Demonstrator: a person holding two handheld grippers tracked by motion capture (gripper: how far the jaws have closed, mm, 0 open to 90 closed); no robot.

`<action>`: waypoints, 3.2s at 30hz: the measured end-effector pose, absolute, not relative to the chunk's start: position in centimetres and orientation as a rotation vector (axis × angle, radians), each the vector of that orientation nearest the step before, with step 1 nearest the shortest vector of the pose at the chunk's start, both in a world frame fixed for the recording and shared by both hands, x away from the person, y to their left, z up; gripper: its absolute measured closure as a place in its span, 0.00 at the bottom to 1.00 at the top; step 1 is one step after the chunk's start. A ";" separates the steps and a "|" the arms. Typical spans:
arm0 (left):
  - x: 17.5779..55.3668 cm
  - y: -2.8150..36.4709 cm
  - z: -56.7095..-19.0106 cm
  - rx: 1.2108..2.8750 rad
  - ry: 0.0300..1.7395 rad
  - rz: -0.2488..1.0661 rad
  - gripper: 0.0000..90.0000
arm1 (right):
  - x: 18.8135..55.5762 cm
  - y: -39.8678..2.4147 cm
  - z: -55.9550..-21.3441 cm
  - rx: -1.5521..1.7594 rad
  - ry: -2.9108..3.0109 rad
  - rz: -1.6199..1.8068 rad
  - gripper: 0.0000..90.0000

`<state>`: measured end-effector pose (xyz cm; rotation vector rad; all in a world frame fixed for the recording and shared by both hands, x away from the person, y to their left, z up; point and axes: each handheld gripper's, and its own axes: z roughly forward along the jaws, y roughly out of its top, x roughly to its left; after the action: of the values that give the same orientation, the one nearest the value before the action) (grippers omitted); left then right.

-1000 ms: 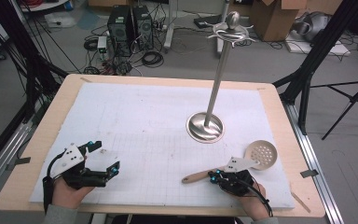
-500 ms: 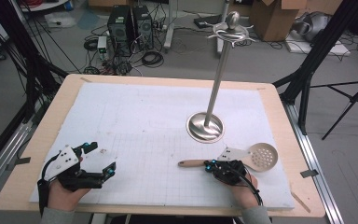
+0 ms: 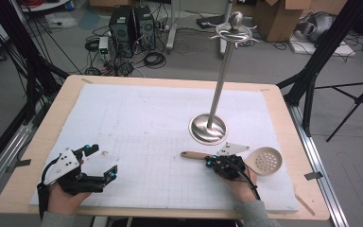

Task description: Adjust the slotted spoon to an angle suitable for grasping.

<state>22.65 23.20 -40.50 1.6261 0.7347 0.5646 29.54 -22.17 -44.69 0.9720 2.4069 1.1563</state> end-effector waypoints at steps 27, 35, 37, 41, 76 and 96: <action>22.7 23.4 -40.7 1.622 0.743 0.564 0.03 | 31.2 -21.5 -44.7 1.057 2.328 1.100 1.00; 23.4 23.0 -40.8 1.625 0.734 0.548 0.03 | 30.0 -22.2 -43.4 1.023 2.298 1.137 1.00; 23.5 22.9 -40.8 1.623 0.733 0.546 0.03 | 29.6 -22.7 -42.9 1.033 2.295 1.146 1.00; 23.7 22.8 -40.8 1.620 0.729 0.541 0.03 | 29.2 -23.7 -41.9 1.025 2.284 1.128 1.00; 23.8 22.4 -41.1 1.635 0.734 0.527 0.03 | 32.4 -29.6 -41.4 1.308 2.299 0.839 1.00; 23.9 22.3 -41.2 1.641 0.731 0.523 0.03 | 32.1 -29.2 -42.2 1.342 2.377 0.691 1.00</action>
<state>23.93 22.33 -41.17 1.6410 0.7307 0.5231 32.13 -29.22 -42.18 1.3419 2.3773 0.6905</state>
